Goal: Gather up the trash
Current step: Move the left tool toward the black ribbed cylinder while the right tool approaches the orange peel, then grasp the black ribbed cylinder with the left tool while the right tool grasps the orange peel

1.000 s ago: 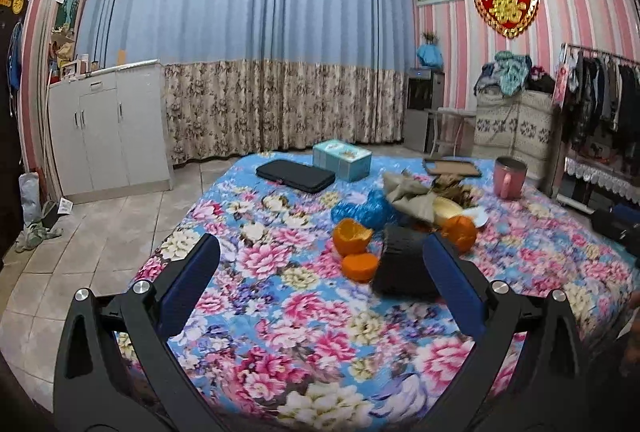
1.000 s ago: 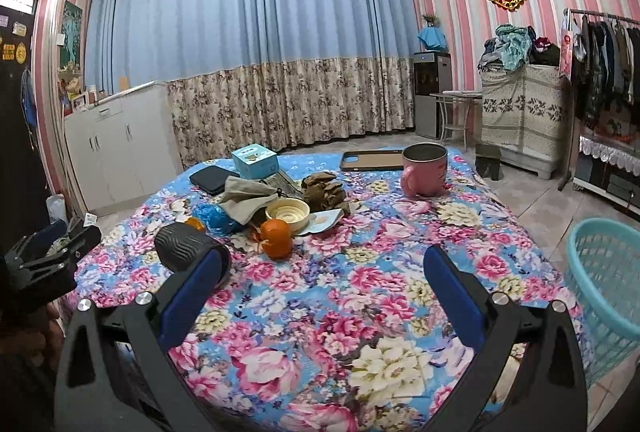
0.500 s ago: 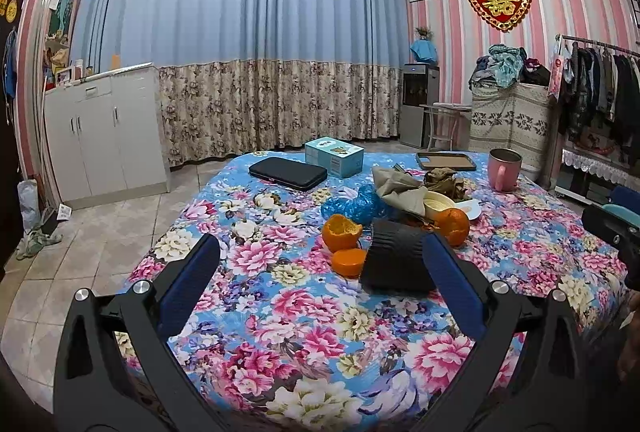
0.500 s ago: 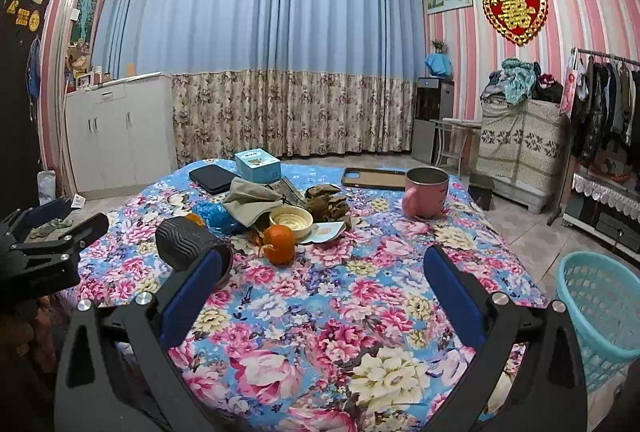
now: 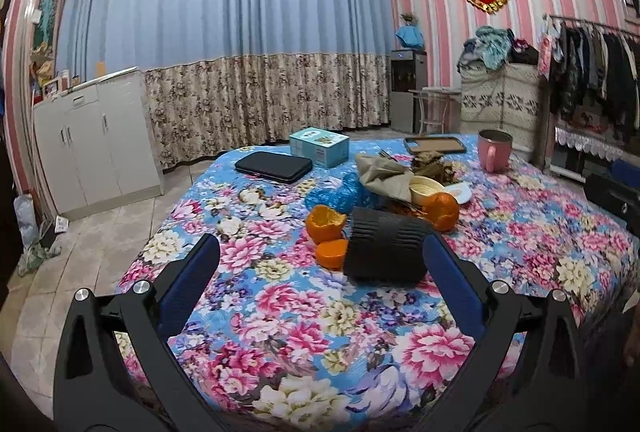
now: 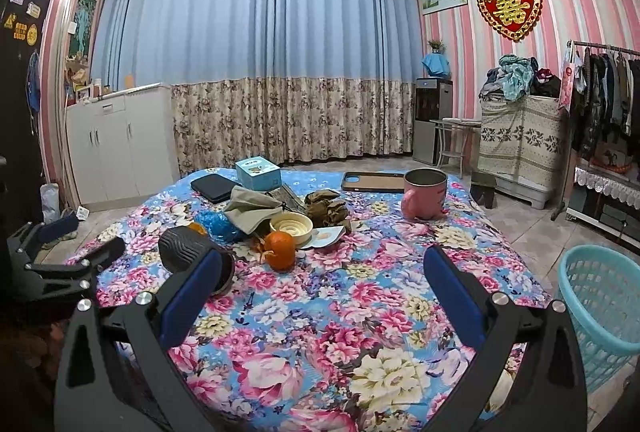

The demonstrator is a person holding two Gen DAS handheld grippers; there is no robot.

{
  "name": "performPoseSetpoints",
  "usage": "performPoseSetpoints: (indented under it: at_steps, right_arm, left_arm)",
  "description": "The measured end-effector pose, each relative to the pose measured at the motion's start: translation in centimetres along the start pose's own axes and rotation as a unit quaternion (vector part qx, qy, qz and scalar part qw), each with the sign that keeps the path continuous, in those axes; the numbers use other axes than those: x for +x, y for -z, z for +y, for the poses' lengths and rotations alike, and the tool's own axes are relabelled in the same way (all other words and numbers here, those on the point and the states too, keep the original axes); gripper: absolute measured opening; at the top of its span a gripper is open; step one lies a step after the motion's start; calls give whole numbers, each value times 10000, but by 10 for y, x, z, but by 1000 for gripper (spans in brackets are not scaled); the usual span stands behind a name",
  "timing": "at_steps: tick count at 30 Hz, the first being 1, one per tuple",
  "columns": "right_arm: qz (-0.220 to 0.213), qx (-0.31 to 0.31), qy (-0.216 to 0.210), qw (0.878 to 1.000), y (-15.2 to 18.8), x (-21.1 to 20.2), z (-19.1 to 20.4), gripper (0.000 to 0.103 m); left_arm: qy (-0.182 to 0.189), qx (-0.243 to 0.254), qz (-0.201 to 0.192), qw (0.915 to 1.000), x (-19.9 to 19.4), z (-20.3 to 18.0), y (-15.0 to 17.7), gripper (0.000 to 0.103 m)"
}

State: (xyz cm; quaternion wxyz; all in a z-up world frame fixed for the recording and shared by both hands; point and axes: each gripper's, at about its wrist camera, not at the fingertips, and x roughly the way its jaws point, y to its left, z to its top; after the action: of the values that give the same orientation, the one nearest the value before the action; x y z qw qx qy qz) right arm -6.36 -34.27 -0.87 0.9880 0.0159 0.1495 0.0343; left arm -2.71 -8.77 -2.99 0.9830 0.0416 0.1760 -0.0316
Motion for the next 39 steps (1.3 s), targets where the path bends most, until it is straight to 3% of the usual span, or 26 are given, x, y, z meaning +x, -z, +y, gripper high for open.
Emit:
performPoseSetpoints:
  at_steps: [8, 18, 31, 32, 35, 39]
  right_arm:
    - [105, 336, 144, 9993, -13, -5, -18, 99]
    - [577, 842, -31, 9948, -15, 20, -44, 99]
    - [746, 750, 11, 9944, -11, 40, -36, 99]
    - [761, 728, 22, 9944, -11, 41, -36, 99]
    - [803, 681, 72, 9944, -9, 45, -34, 99]
    - [892, 609, 74, 9941, -7, 52, -29, 99]
  left_arm:
    - [263, 429, 40, 9987, 12, -35, -2, 98]
    - [380, 308, 404, 9980, 57, -51, 2, 98]
    - [360, 385, 860, 9949, 94, -54, 9, 98]
    - [358, 395, 834, 9951, 94, -55, 10, 97]
    - [546, 363, 843, 9943, 95, -54, 9, 73]
    - [679, 88, 587, 9959, 79, -42, 0, 72]
